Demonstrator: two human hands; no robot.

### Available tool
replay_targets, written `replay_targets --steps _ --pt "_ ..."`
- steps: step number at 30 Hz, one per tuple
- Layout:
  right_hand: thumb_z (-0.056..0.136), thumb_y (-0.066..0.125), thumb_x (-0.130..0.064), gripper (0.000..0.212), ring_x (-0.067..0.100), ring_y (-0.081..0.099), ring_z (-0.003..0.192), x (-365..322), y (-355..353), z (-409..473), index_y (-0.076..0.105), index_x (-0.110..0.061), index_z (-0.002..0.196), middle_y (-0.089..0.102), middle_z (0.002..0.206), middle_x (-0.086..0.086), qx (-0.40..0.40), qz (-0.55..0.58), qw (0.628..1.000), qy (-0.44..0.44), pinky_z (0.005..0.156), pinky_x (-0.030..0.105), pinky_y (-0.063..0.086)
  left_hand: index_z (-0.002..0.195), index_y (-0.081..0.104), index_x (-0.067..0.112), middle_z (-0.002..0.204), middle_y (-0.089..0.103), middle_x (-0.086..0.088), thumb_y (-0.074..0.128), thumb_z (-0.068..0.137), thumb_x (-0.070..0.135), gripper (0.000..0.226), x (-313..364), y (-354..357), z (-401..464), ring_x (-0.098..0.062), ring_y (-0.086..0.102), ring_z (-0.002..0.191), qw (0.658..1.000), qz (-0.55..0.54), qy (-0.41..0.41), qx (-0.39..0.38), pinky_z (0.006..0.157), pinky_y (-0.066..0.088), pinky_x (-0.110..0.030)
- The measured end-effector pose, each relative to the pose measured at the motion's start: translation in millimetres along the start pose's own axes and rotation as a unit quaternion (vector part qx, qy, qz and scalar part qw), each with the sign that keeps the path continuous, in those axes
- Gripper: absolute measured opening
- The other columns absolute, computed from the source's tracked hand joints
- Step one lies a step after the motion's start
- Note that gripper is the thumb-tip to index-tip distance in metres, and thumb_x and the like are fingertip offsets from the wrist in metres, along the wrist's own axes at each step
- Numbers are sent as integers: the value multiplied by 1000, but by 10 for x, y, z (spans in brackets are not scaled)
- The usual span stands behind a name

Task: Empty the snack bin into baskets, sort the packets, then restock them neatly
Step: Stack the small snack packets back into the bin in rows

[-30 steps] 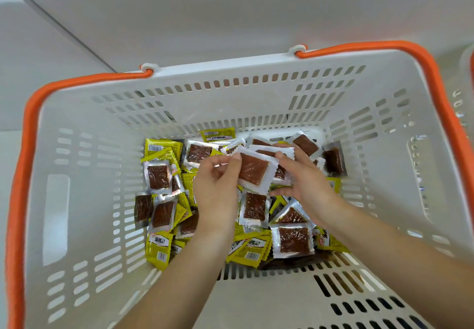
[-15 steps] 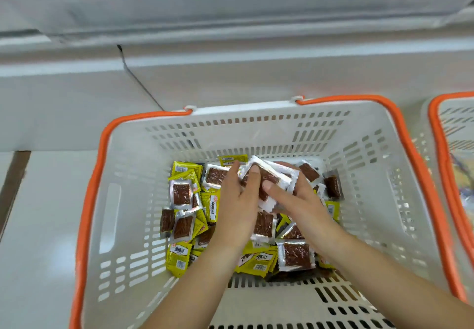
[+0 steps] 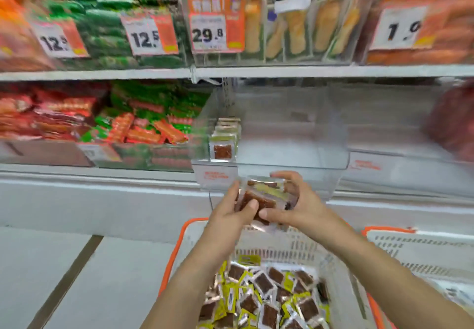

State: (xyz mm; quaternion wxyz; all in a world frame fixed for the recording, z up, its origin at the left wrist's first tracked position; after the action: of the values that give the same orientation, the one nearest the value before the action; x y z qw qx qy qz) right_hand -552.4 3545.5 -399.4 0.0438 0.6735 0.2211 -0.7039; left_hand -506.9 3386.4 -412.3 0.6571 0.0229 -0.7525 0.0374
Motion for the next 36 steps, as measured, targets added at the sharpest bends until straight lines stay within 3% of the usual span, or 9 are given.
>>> replay_targets --steps 2,5,9,13,15,22,27,33,36 --pt "57 91 -24 80 20 66 84 -387 -134 117 48 -36 123 57 111 6 -13 -65 997 -28 68 29 56 148 32 14 137 54 -12 53 95 8 58 333 -3 38 -25 49 128 999 8 42 9 110 35 -41" --pt "60 89 -33 66 12 62 98 -789 -303 355 57 -31 118 63 105 -6 -54 -188 980 -38 83 22 49 145 37 21 137 53 -7 57 93 9 57 630 -35 122 -18 50 127 997 -11 72 14 109 38 -36" --pt "67 85 -28 48 13 64 85 -936 -265 702 58 -24 106 65 93 -9 -77 -271 958 -52 70 19 49 132 48 32 136 53 0 60 93 19 43 649 -115 313 -11 50 123 993 6 103 49 108 40 -36" --pt "68 81 -32 60 13 64 88 -917 -209 1165 50 -24 119 64 104 -4 -30 -317 945 -72 77 34 56 145 37 23 146 38 4 50 97 32 50 530 -479 557 -13 34 134 933 165 164 276 112 30 -37" --pt "71 80 -32 63 16 62 94 -833 -117 1414 47 -22 124 62 111 0 -24 -323 944 -67 81 35 55 149 30 19 152 33 0 46 98 32 55 400 -619 651 -18 28 140 921 162 140 325 115 26 -39" --pt "75 78 -33 79 25 50 123 -363 502 2051 38 -11 140 51 137 9 -88 -415 904 -53 96 33 43 138 44 22 129 57 -5 38 100 38 42 28 -682 877 -23 52 117 952 159 54 257 89 41 -33" --pt "81 73 -36 67 25 53 118 -161 653 2139 41 -16 137 55 133 7 -127 -483 865 -48 87 30 43 132 50 27 122 61 1 40 97 46 41 -59 -797 898 -17 55 112 958 162 58 228 91 45 -34" --pt "76 74 -49 80 29 53 116 -132 567 2150 35 -5 131 54 127 11 -50 -487 868 85 78 29 40 128 51 19 119 61 -6 38 98 47 43 -50 -765 933 -24 55 112 950 186 42 247 91 46 -39" --pt "79 73 -42 59 24 56 101 -147 613 2193 52 -7 121 59 113 6 -79 -478 869 99 77 29 44 123 52 16 116 62 -8 39 97 46 41 -39 -755 931 -25 55 109 952 169 38 252 89 46 -39"
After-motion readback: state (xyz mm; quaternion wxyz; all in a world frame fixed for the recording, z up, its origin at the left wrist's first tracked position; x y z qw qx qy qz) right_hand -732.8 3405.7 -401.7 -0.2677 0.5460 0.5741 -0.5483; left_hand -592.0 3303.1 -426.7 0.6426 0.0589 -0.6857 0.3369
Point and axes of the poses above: each hand's wrist, its own z-axis towards the middle knuckle, its own y-axis out of the palm, x = y × z, the point moved 1 cm from there along z, towards the middle knuckle
